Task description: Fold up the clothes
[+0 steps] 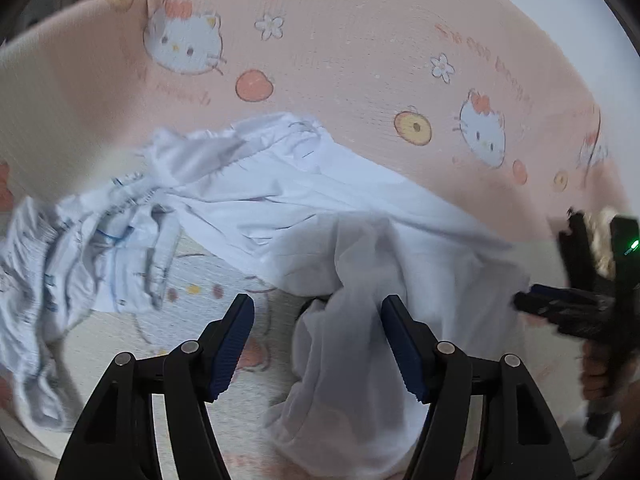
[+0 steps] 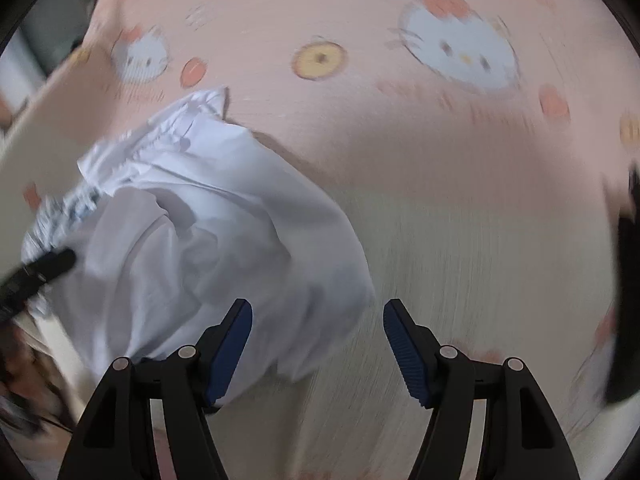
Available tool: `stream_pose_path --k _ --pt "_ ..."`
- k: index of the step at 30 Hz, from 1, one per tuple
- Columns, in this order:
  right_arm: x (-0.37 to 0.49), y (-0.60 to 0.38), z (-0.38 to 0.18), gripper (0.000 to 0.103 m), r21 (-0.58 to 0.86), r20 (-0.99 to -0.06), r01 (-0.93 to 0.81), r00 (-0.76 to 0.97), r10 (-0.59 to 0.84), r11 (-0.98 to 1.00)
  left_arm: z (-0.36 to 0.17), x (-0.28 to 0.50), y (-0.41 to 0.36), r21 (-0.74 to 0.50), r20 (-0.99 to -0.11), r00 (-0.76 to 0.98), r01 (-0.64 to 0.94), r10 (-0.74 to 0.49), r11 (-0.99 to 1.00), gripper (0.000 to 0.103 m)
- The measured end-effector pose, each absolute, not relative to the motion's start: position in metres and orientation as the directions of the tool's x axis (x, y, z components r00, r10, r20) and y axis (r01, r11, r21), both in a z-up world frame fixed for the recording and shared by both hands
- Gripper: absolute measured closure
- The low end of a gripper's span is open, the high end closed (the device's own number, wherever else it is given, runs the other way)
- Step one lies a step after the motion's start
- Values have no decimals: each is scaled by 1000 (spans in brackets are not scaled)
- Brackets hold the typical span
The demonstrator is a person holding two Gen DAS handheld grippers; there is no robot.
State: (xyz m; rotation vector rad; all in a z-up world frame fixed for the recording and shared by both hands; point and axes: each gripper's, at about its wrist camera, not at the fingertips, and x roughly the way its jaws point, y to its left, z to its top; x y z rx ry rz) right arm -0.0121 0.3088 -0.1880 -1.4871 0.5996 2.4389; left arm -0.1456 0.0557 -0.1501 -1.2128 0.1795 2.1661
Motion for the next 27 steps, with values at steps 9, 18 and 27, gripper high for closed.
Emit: stream_pose_path --k 9,18,27 --pt "7 292 -200 35 248 -884 -365 -463 -56 -898 -158 -133 45 -244 -821 -296 -590 488 -769 39" --pt "4 280 -203 35 251 -860 -370 -509 -31 -894 -181 -121 46 -253 -835 -271 -584 479 -772 39" --pt "-6 260 -224 34 274 -879 -336 -467 -93 -901 -193 -112 66 -56 -834 -382 -659 398 -750 80"
